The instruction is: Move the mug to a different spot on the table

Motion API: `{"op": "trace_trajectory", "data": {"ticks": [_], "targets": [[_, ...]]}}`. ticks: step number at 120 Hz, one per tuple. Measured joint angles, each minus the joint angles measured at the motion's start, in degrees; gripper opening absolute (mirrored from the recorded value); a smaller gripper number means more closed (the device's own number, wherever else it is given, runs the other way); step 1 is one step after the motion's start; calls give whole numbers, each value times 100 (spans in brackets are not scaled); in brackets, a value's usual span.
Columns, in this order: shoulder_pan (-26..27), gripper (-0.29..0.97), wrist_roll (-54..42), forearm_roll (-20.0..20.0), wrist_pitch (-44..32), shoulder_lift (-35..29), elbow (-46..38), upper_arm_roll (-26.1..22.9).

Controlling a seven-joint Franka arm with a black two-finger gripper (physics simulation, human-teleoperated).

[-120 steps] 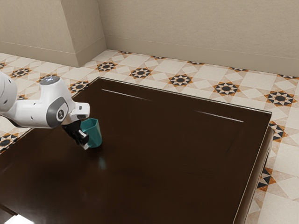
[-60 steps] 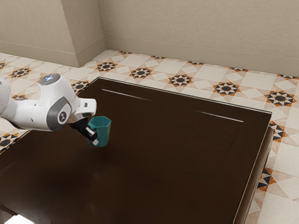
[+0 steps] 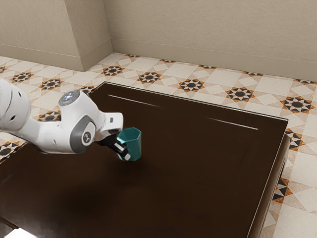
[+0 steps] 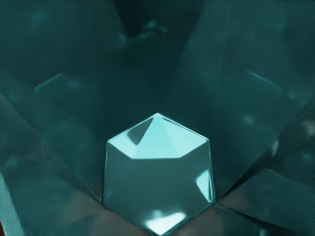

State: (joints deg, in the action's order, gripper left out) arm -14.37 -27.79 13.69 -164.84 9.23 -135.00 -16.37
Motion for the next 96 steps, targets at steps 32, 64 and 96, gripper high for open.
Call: {"op": "trace_trajectory", "data": {"ticks": [32, 64, 96], "targets": [[3, 10, -105, 92, -587, 202, -90, -160], [-57, 17, -226, 133, -1011, 348, -269, -273], [-192, 50, -275, 125, -1016, 211, -563, -281]]}}
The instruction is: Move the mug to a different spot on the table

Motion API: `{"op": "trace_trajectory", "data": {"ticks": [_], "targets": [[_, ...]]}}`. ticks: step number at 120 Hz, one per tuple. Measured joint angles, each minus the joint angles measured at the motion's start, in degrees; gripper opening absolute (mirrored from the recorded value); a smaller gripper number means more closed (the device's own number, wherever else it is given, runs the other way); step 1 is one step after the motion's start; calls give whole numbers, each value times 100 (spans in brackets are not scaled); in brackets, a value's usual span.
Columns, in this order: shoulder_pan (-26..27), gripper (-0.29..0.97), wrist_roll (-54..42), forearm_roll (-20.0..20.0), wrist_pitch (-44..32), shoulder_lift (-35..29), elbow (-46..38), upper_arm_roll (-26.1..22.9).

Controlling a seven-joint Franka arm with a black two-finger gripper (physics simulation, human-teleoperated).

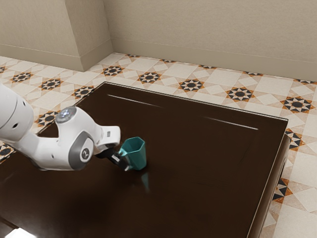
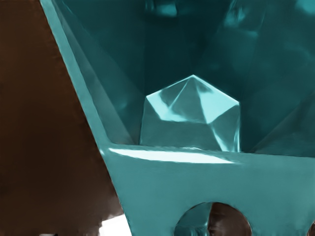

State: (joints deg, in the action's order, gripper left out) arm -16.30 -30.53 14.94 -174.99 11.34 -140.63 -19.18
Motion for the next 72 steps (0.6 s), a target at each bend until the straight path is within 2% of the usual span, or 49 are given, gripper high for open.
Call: {"op": "trace_trajectory", "data": {"ticks": [8, 20, 32, 40, 56, 60, 67, 72], "targets": [[-148, 55, -9, -7, 257, -254, -97, -5], [-323, 60, -4, -35, 1283, -811, -46, -4], [-434, 63, 275, -584, 2596, -1647, 136, -27], [-403, 64, 498, -792, 3512, -1966, 679, -46], [-373, 66, 897, -1037, 5164, -2118, 2205, -34], [-153, 66, 1002, -1070, 5474, -2085, 2497, 184], [717, 67, 1187, -1134, 5989, -1915, 3170, 1067], [1128, 67, 1308, -1180, 6349, -1742, 3730, 1532]]}}
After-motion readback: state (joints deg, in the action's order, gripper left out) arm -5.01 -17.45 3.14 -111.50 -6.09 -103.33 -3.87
